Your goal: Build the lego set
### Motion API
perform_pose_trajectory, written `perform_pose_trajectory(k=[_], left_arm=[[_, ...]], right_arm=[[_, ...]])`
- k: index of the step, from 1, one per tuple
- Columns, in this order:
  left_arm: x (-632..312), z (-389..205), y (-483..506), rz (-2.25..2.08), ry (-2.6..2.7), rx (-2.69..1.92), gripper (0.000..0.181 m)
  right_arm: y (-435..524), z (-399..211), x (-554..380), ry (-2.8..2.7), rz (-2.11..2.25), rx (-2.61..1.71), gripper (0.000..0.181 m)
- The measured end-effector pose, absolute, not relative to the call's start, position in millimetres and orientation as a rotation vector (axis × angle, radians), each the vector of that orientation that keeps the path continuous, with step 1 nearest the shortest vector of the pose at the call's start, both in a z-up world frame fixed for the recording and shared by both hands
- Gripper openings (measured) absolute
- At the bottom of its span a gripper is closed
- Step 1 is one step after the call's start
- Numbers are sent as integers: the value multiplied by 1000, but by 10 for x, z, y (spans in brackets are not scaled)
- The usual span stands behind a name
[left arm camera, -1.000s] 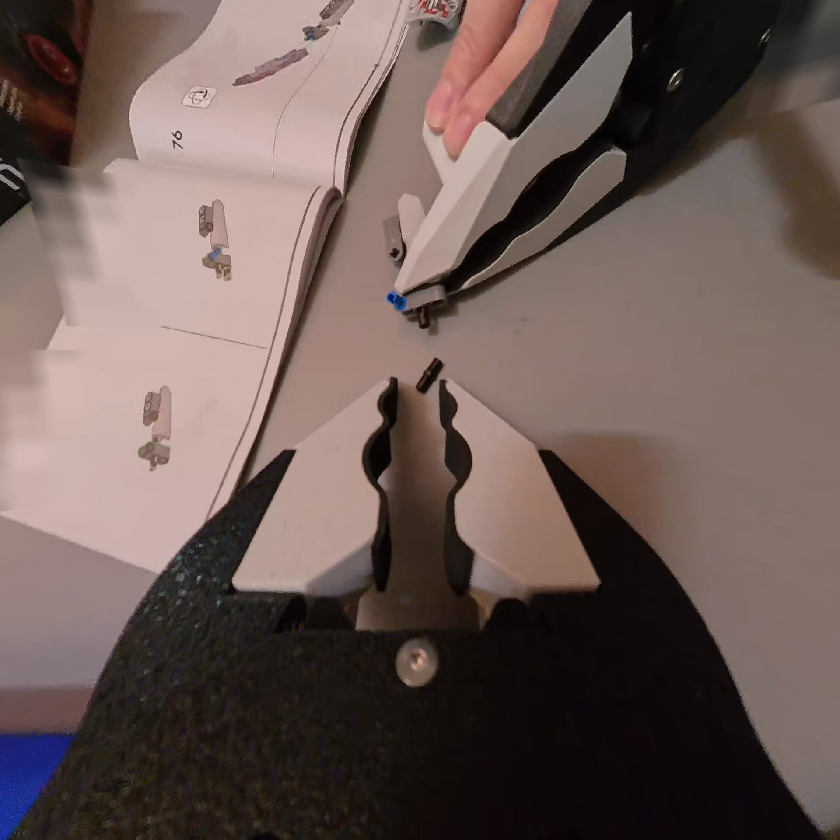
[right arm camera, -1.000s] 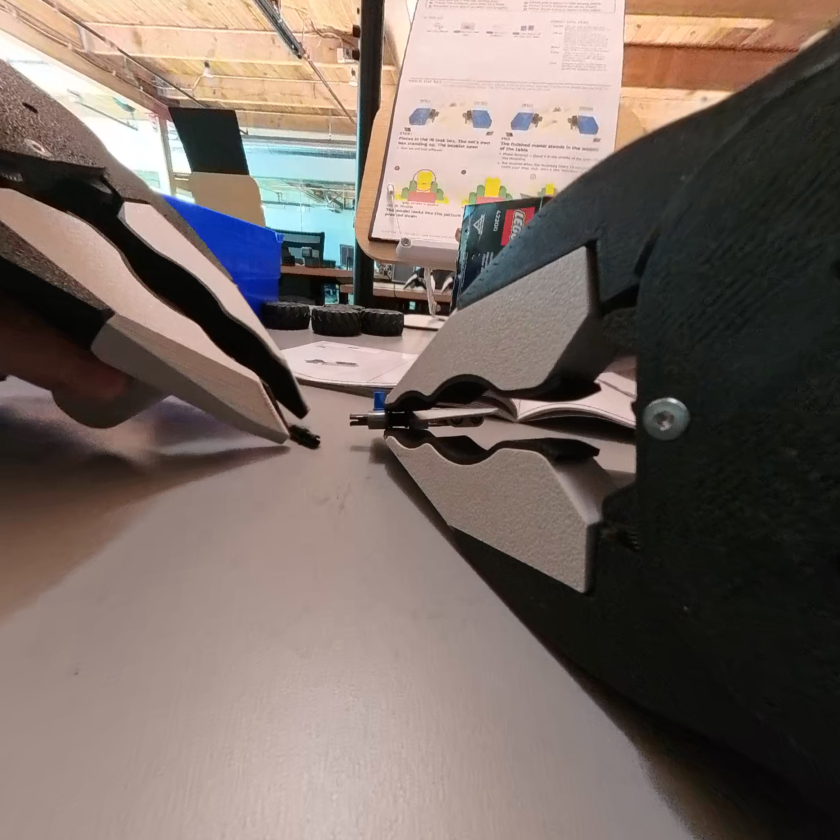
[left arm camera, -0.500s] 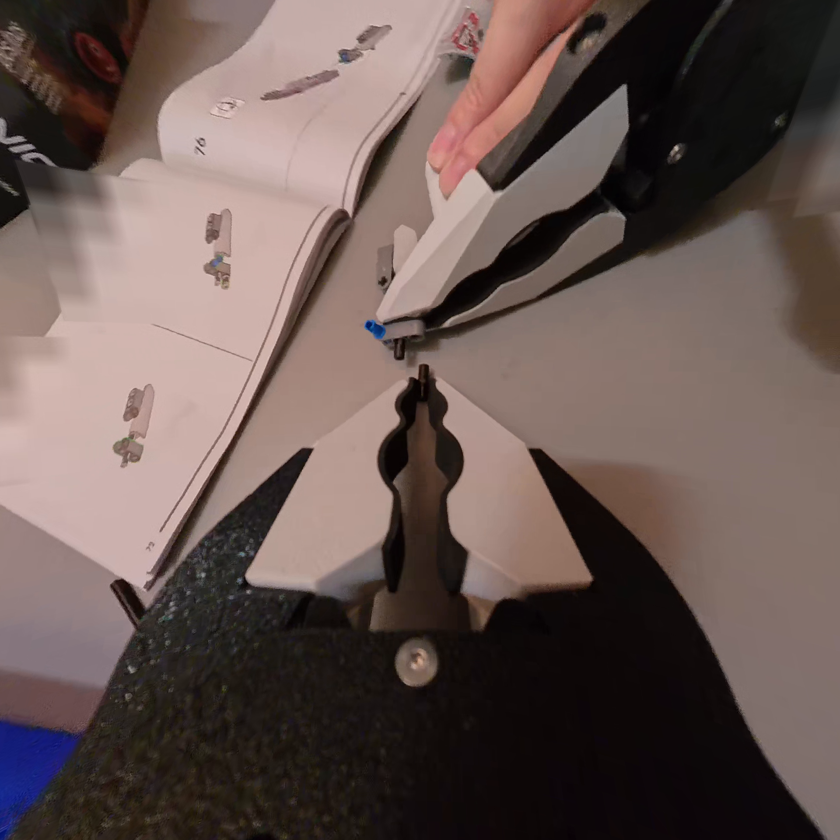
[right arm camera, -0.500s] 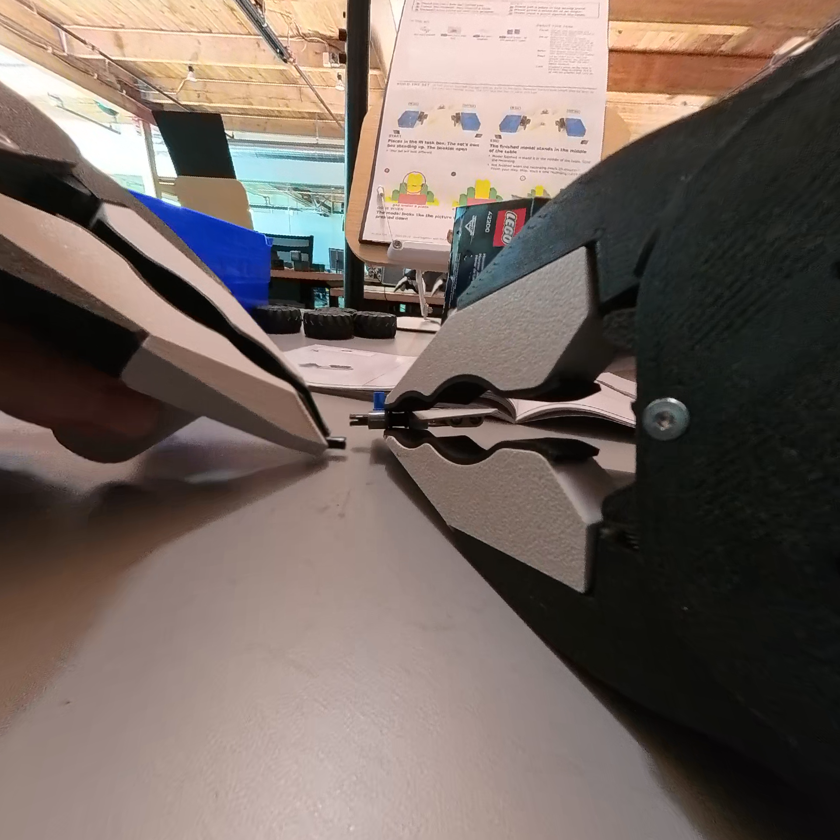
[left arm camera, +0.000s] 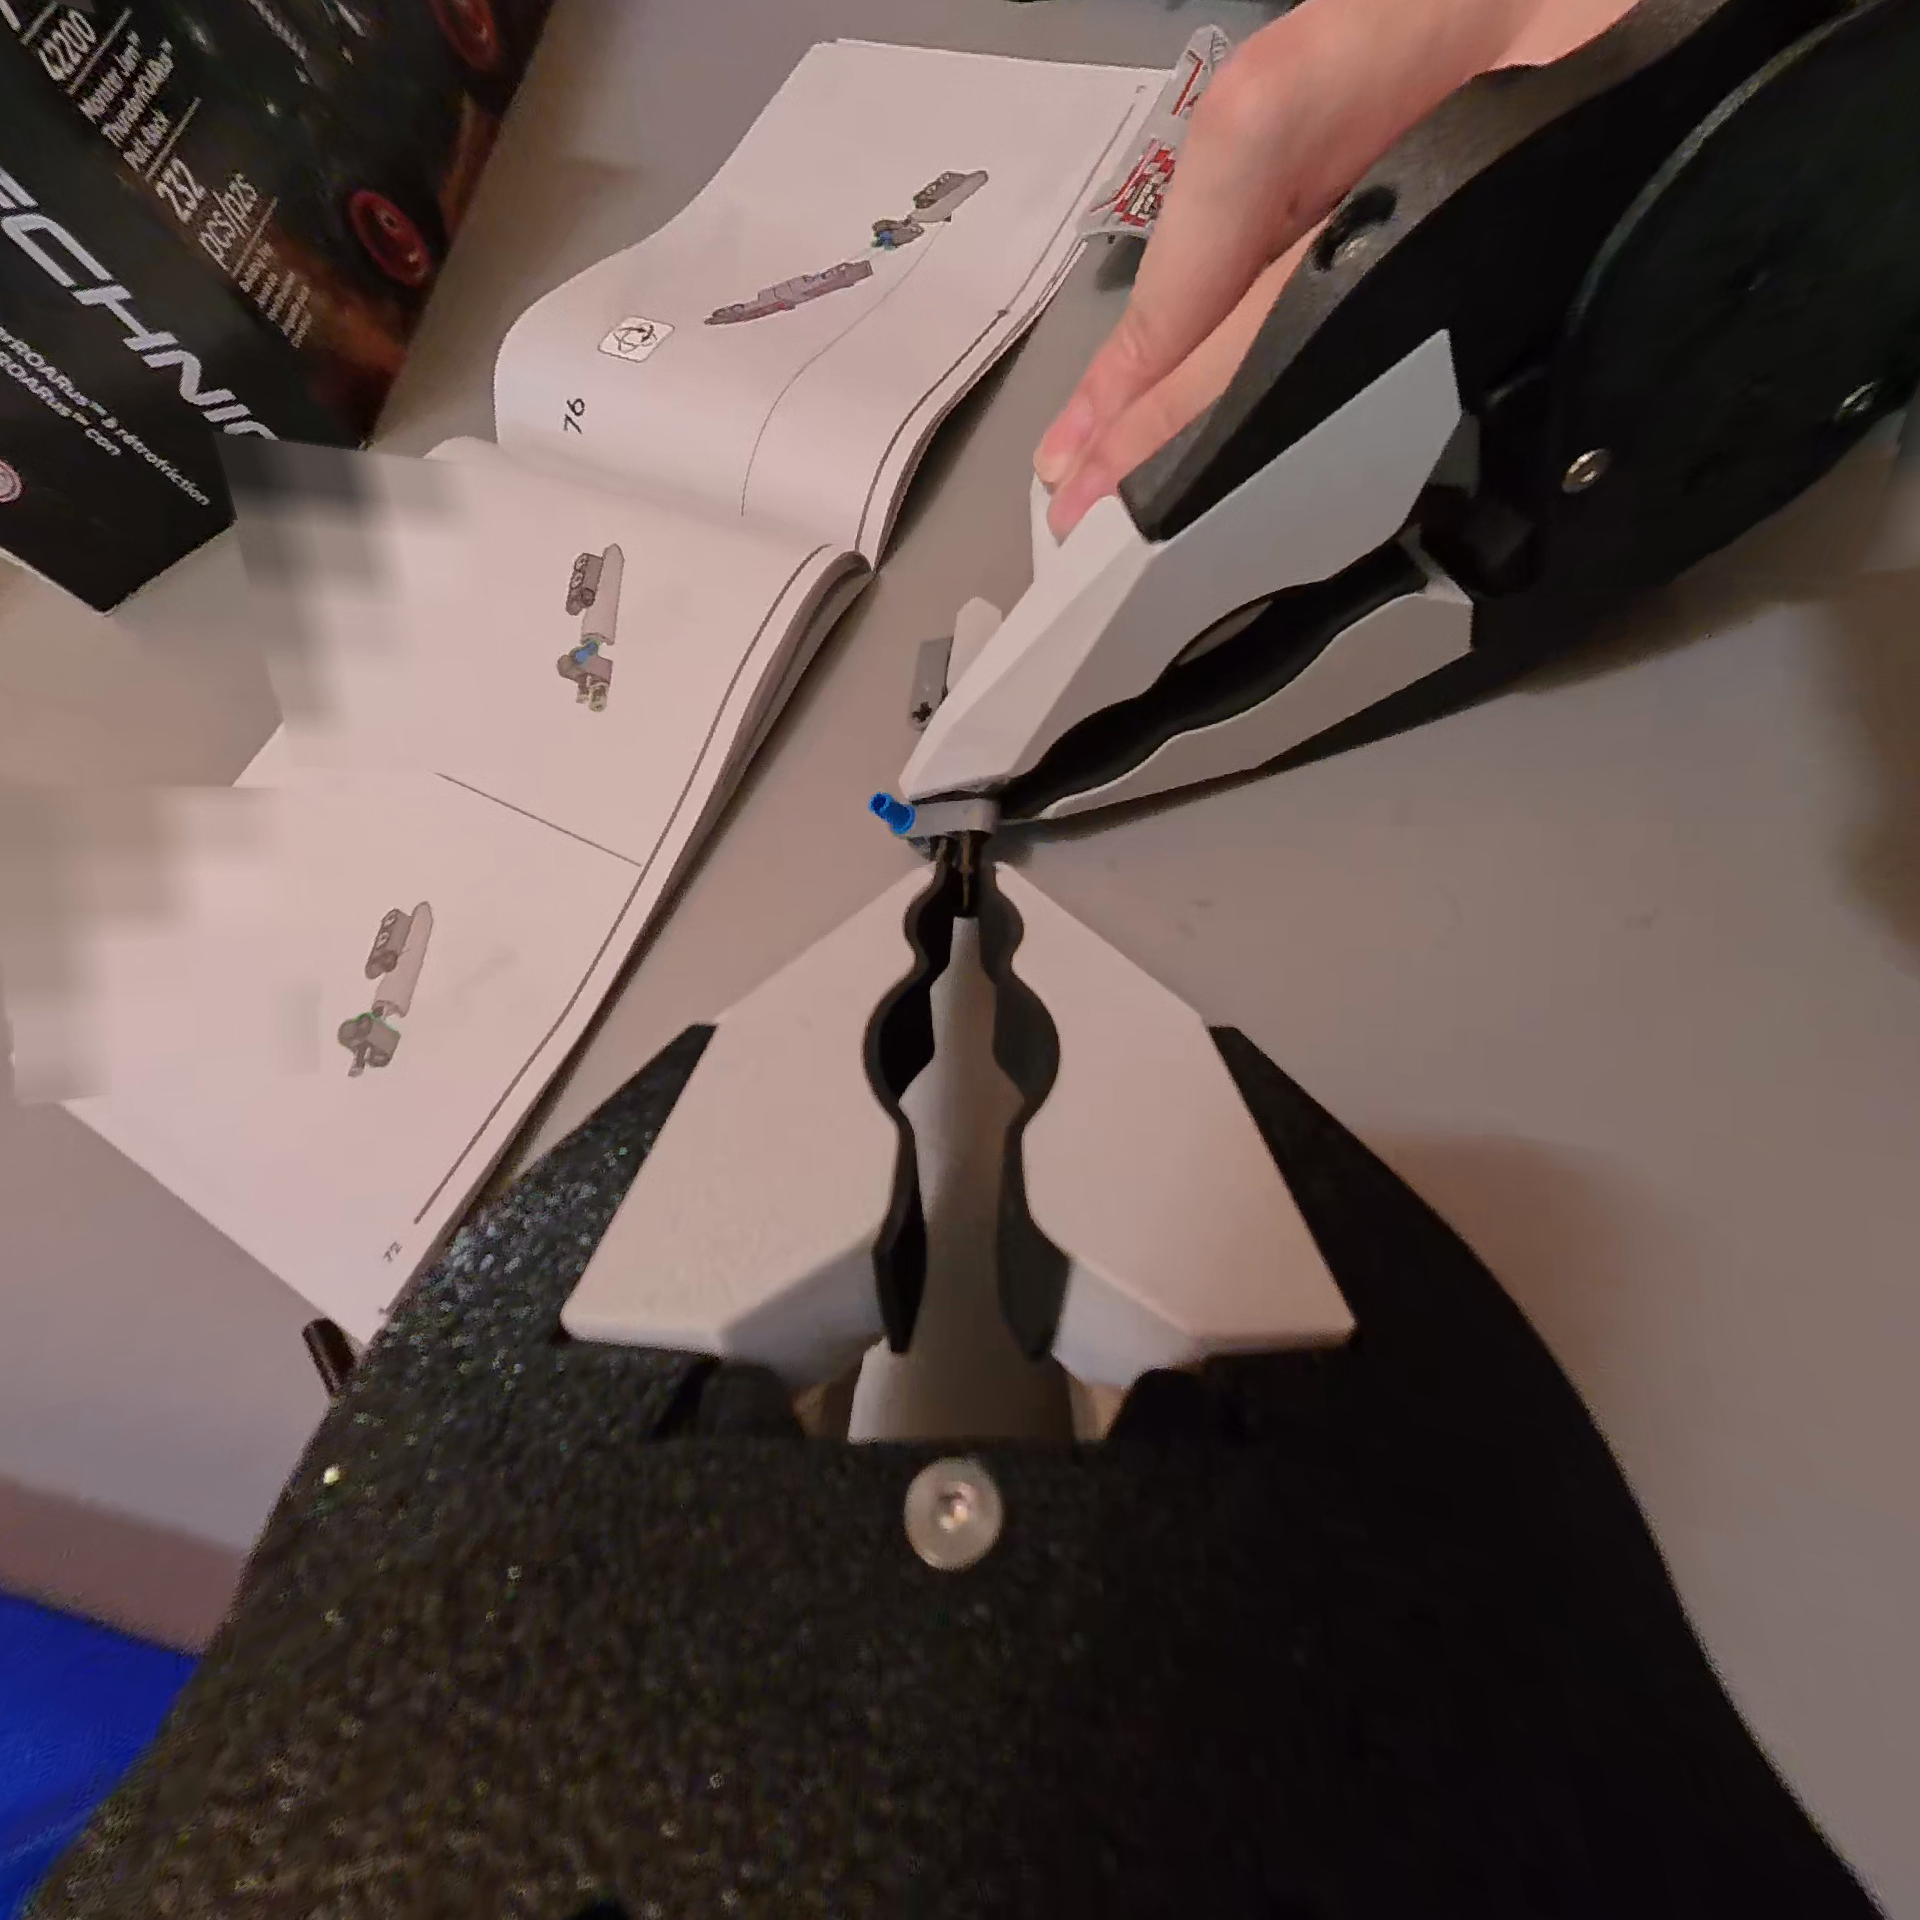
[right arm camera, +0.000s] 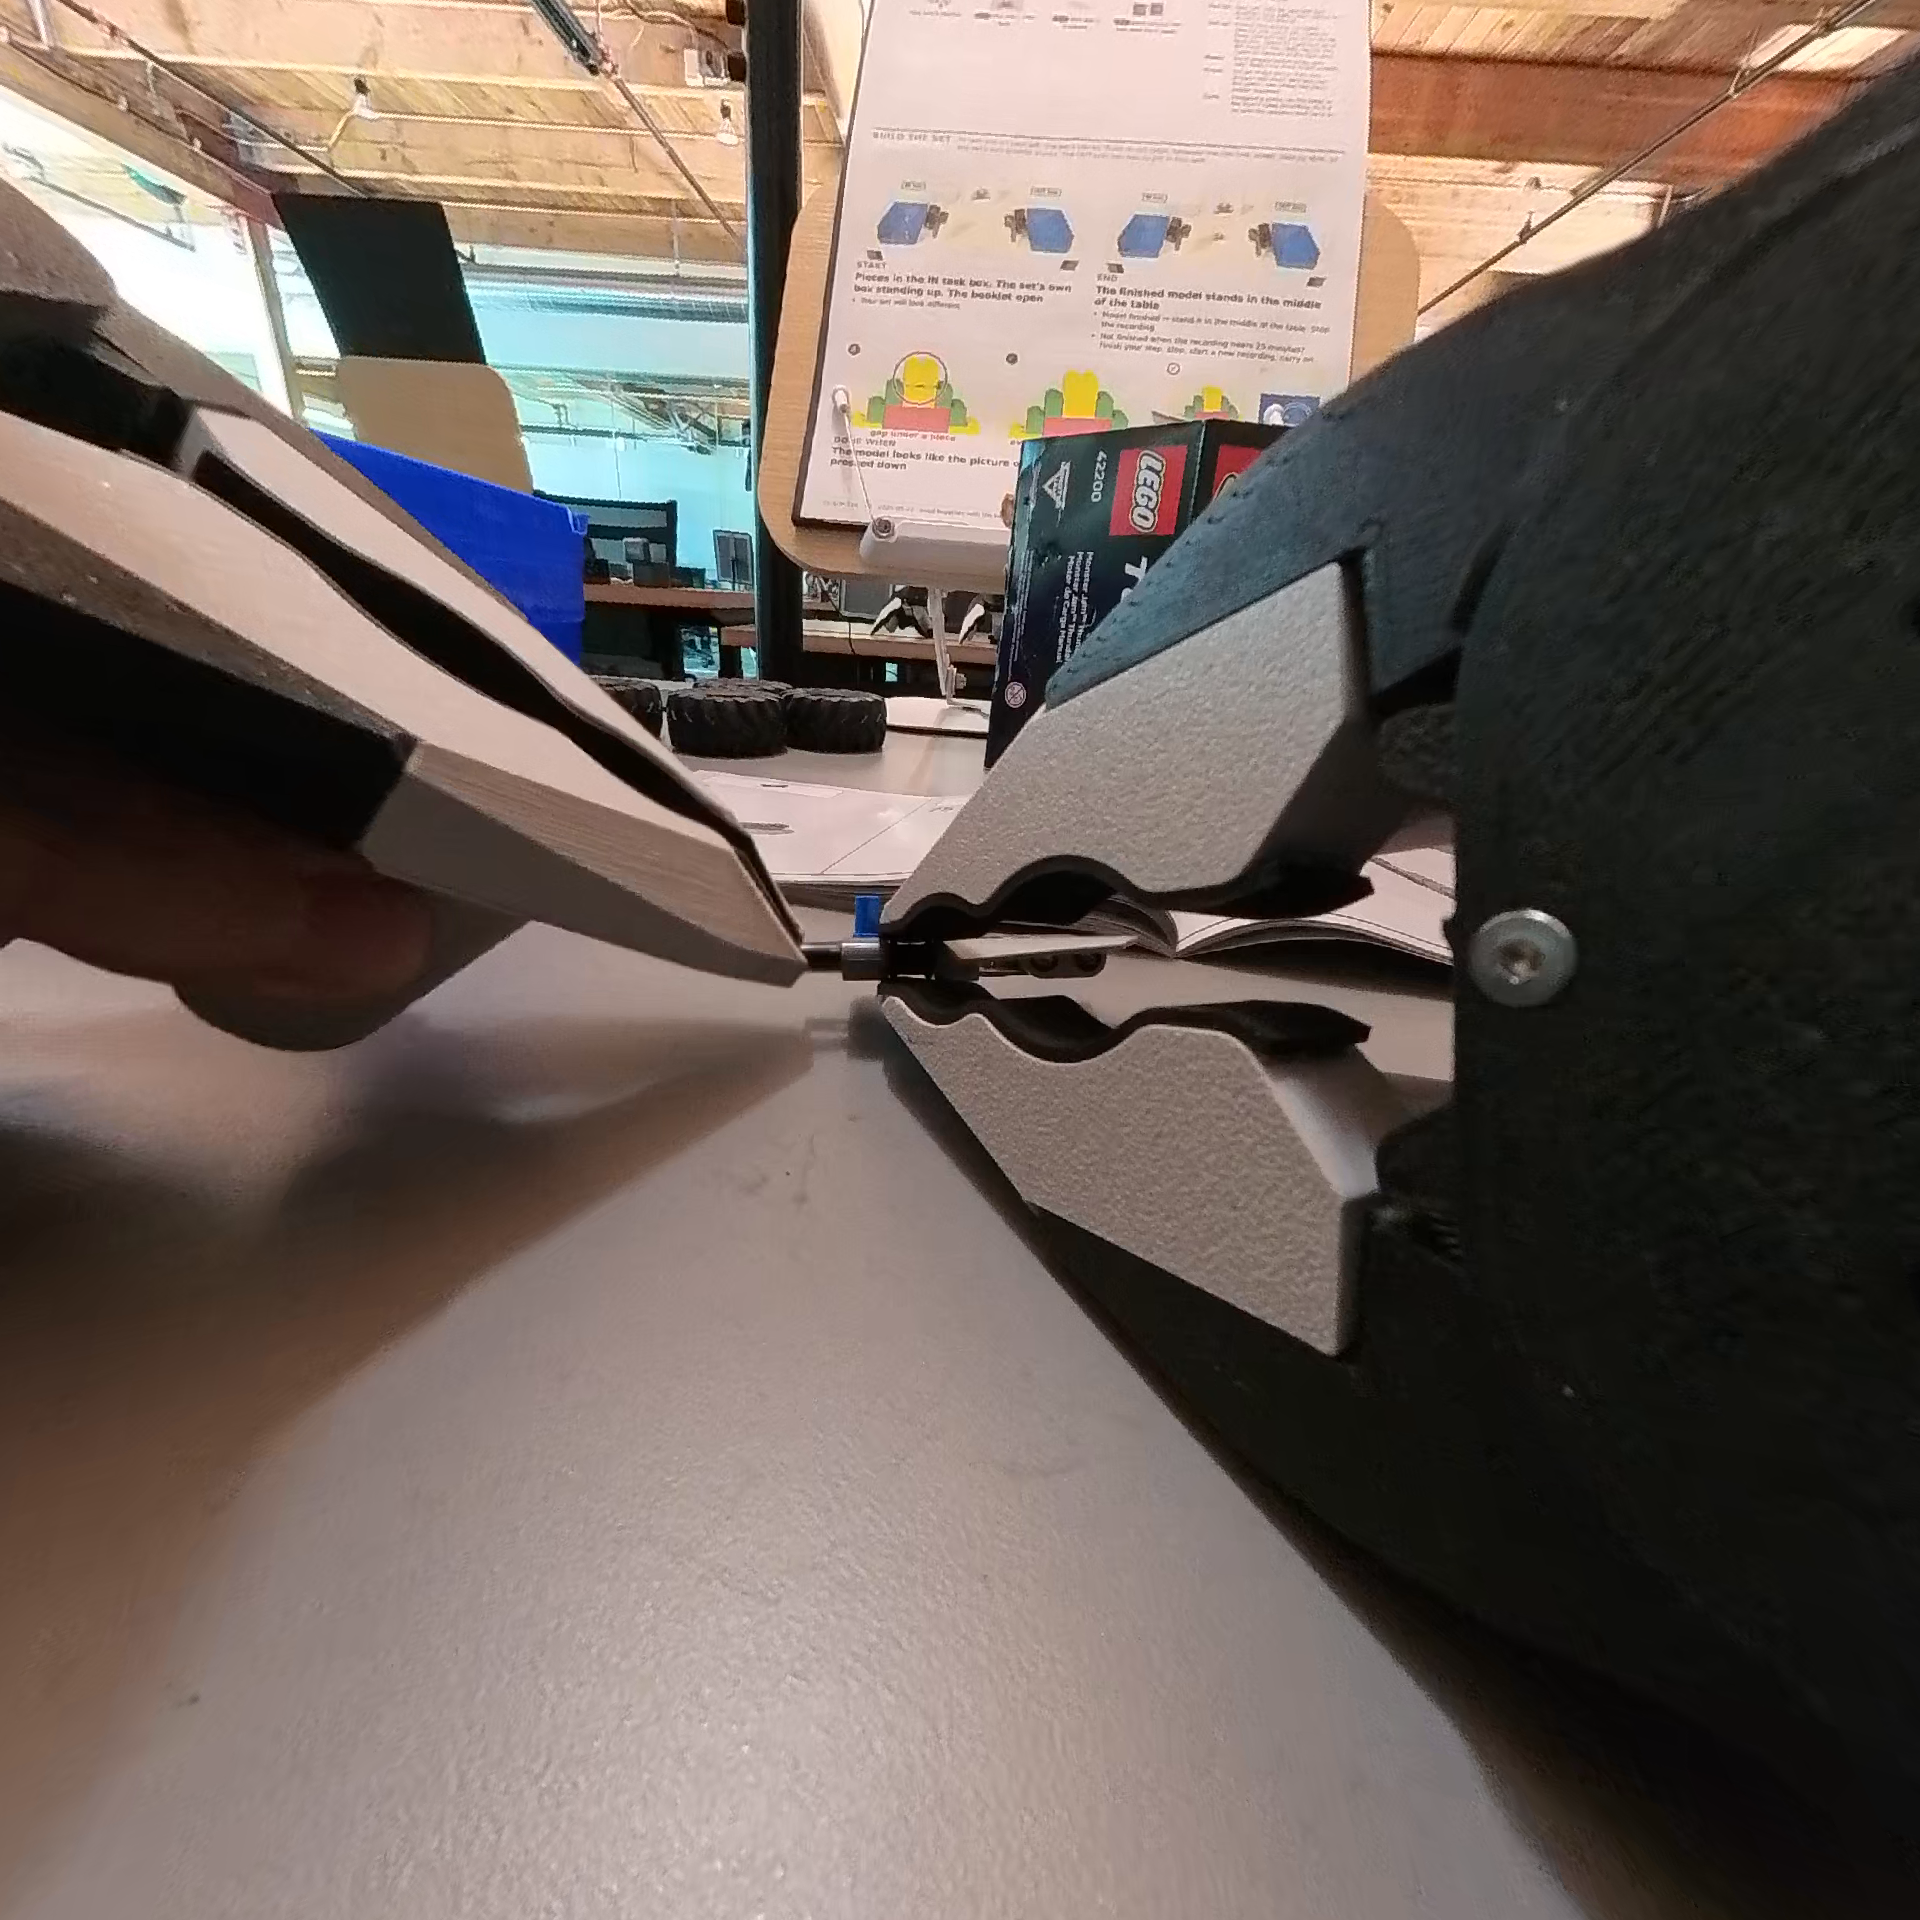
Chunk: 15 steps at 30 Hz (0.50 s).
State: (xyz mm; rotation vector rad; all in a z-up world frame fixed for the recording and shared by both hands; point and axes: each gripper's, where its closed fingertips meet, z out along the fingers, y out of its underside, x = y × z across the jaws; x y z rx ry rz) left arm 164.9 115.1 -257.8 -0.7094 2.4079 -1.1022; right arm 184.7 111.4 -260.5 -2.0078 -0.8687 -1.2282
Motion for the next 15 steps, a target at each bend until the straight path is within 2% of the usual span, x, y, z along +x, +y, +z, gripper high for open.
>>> perform_pose_trajectory(k=[15], left_arm=[[1683,-2566,1128,-1059,2370,-659,2]], right_arm=[[1123,-2622,1875,-795,-1210,-2047,5]])
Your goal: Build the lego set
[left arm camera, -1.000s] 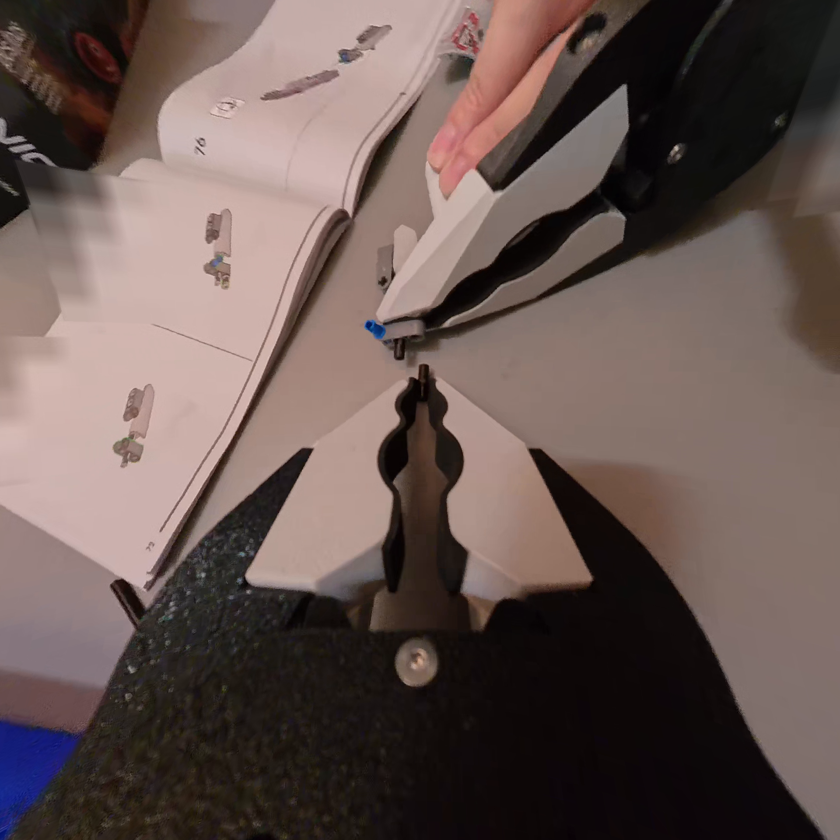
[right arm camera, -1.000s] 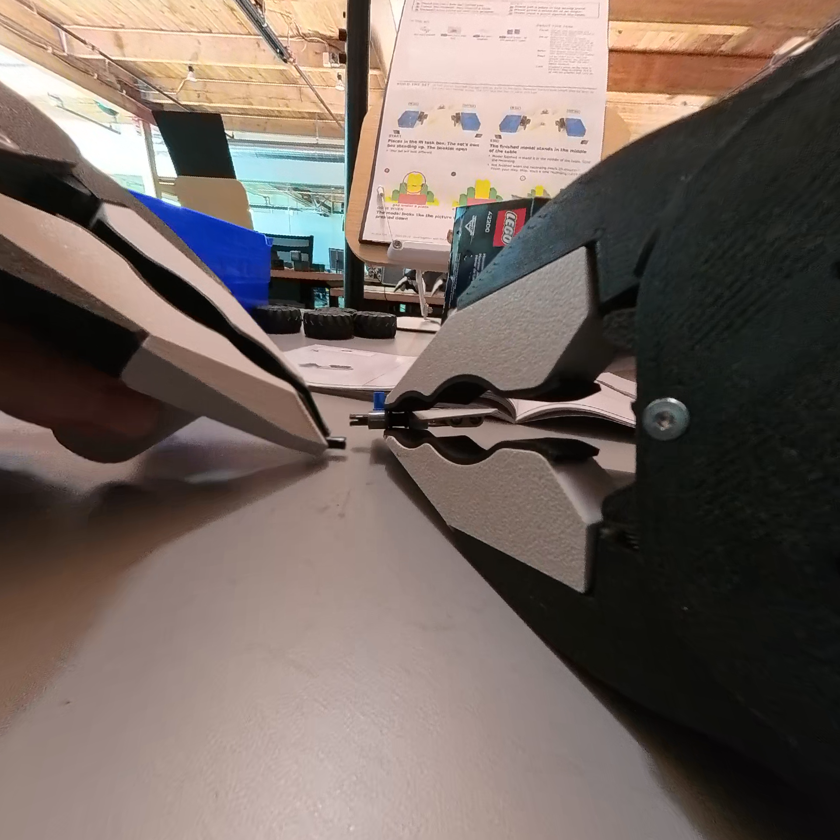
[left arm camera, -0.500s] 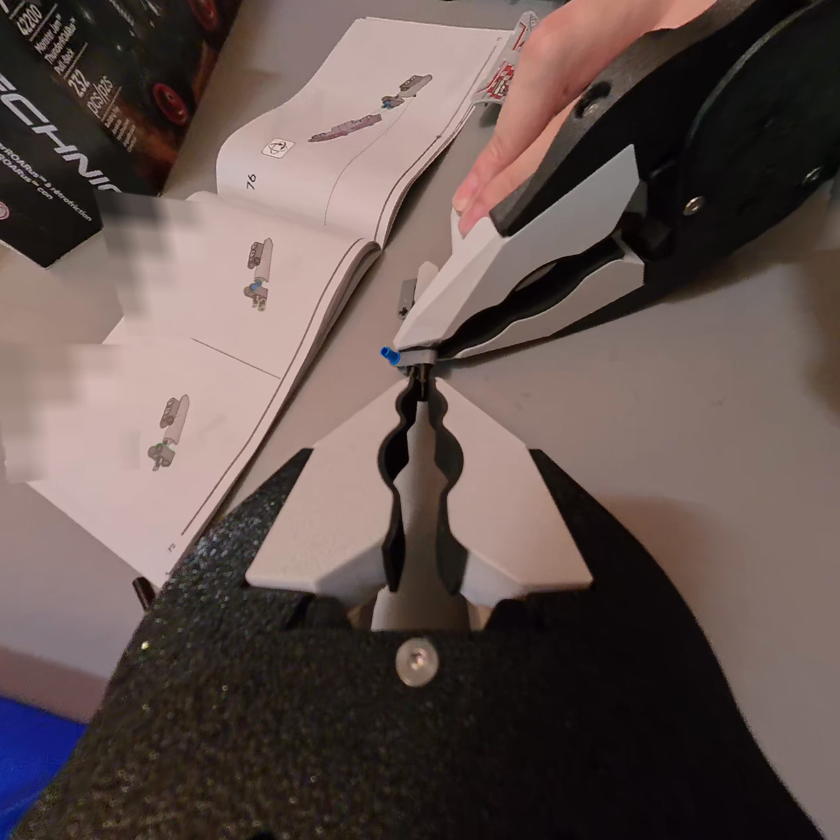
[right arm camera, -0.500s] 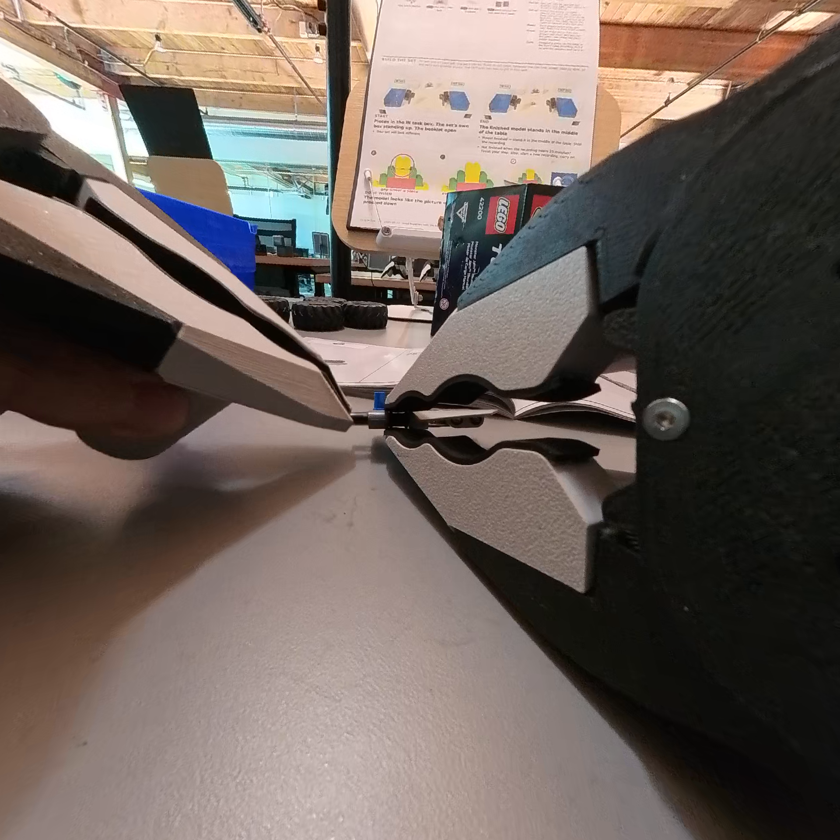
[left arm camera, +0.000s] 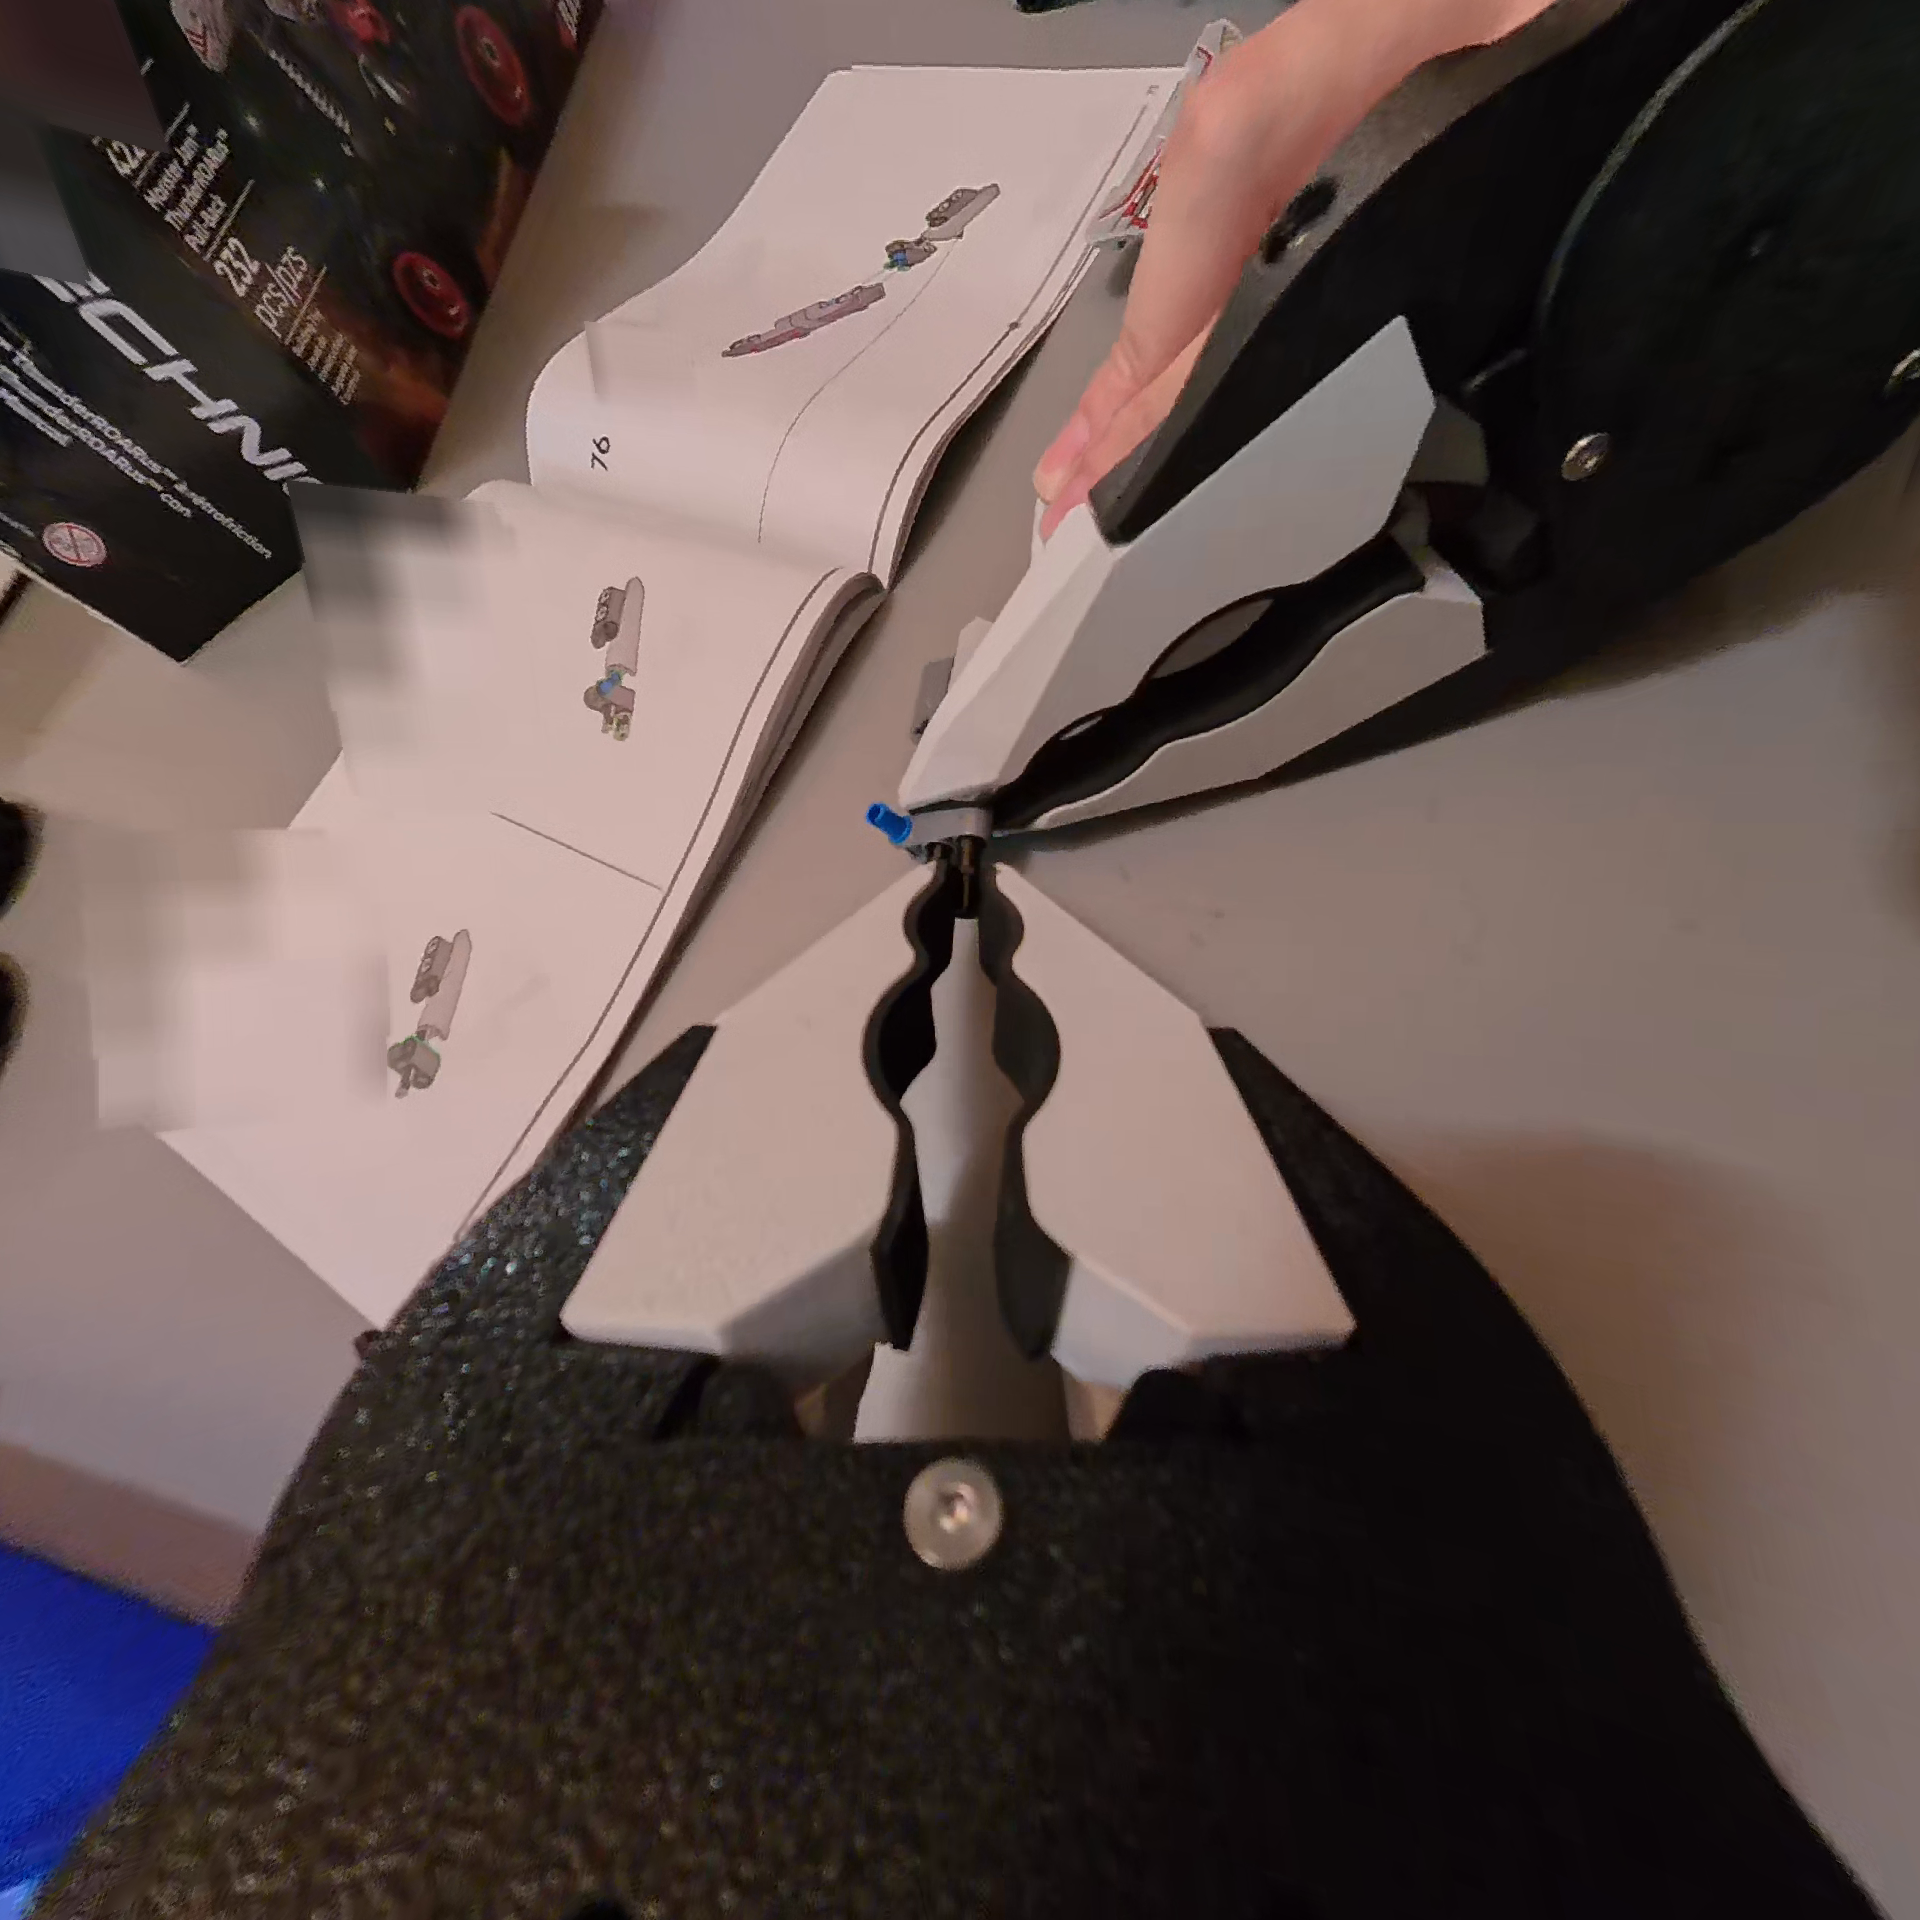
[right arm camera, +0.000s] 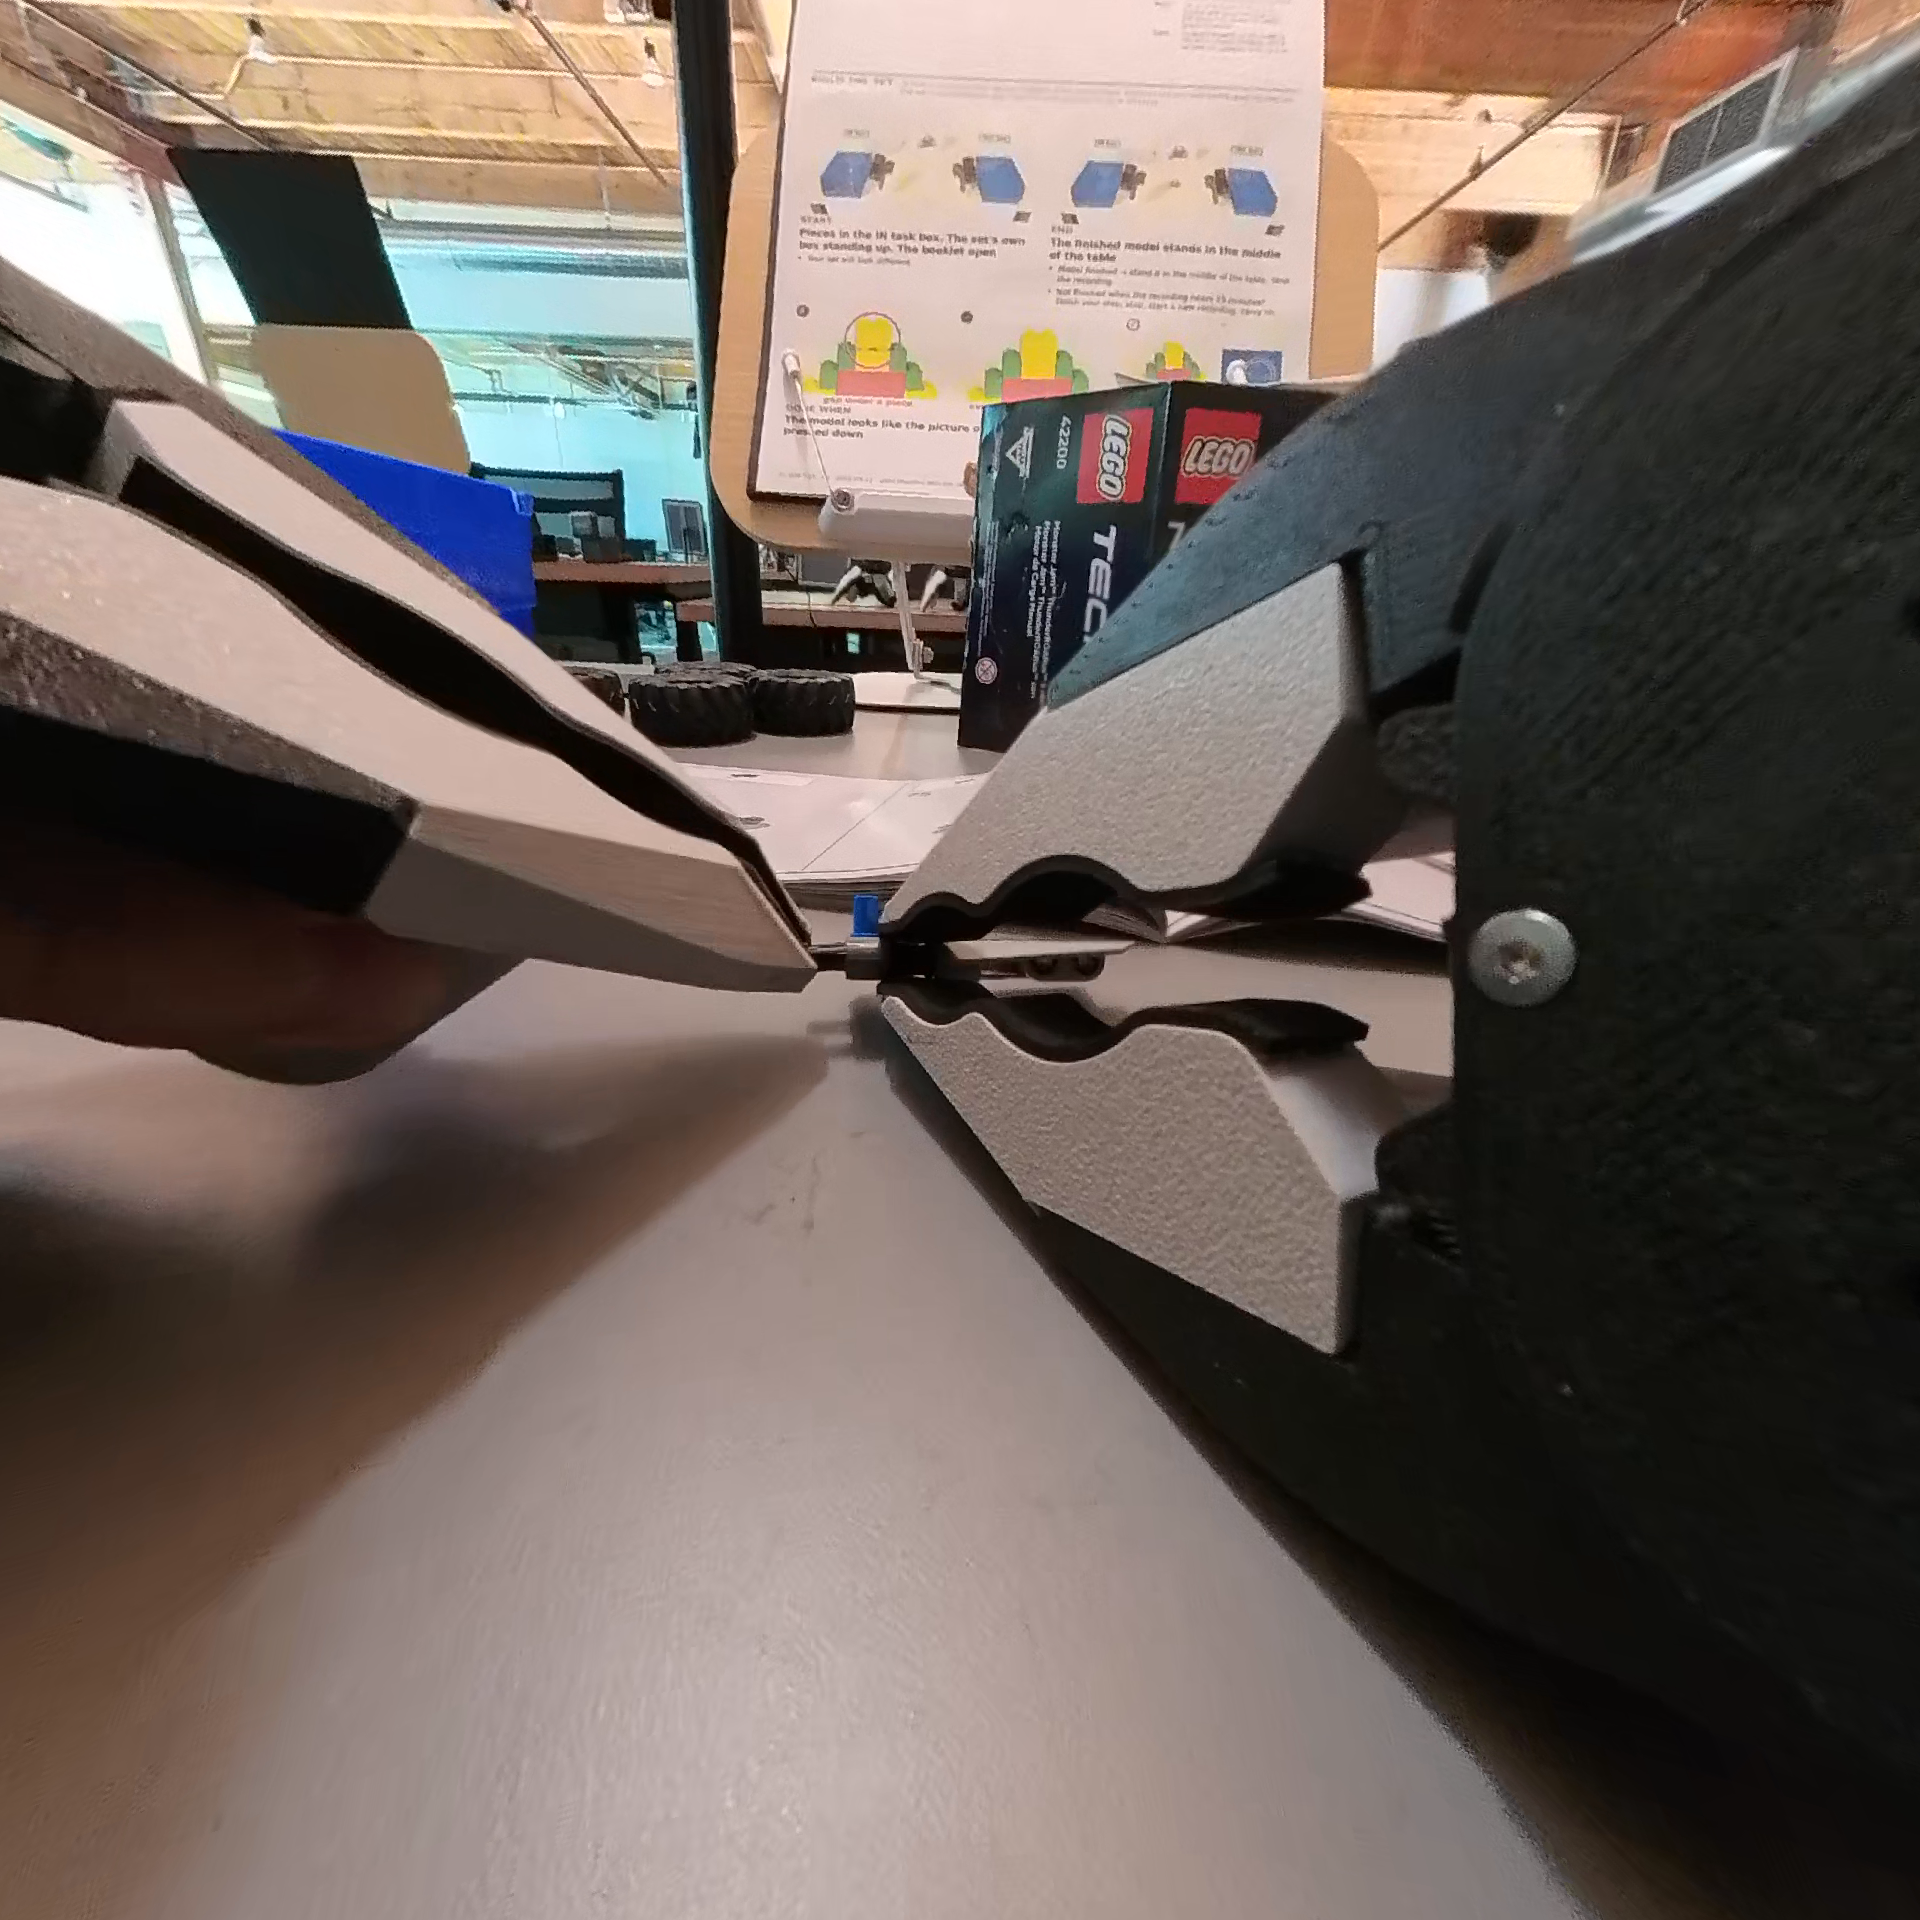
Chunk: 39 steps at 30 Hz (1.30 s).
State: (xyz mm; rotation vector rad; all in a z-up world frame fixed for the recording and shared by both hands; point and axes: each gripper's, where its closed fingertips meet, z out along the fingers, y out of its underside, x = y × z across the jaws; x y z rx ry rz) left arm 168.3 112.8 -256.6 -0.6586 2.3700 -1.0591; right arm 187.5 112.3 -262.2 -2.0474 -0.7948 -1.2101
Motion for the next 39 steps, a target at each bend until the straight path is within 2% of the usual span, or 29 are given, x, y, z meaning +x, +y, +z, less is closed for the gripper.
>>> perform_pose_trajectory(k=[9,14,18,27,36,39], left_arm=[[1722,-2555,1147,-705,2262,-364,1],[1721,-2553,1144,-749,2275,-428,1],[1714,-2560,1138,-954,2322,-649,1],[1738,-2540,1162,-605,2233,-392,1],[1735,-2519,1144,-969,2335,-745,1],[1755,-2520,1145,-871,2305,-652,1]], right_arm=[[1138,-2623,1898,-819,-1306,-2053,4],[1146,-2624,1900,-813,-1326,-2059,5],[1155,-2624,1903,-808,-1342,-2066,5],[1170,-2621,1914,-793,-1369,-2087,4],[1197,-2613,1916,-782,-1367,-2088,4],[1198,-2612,1935,-755,-1351,-2091,5]])
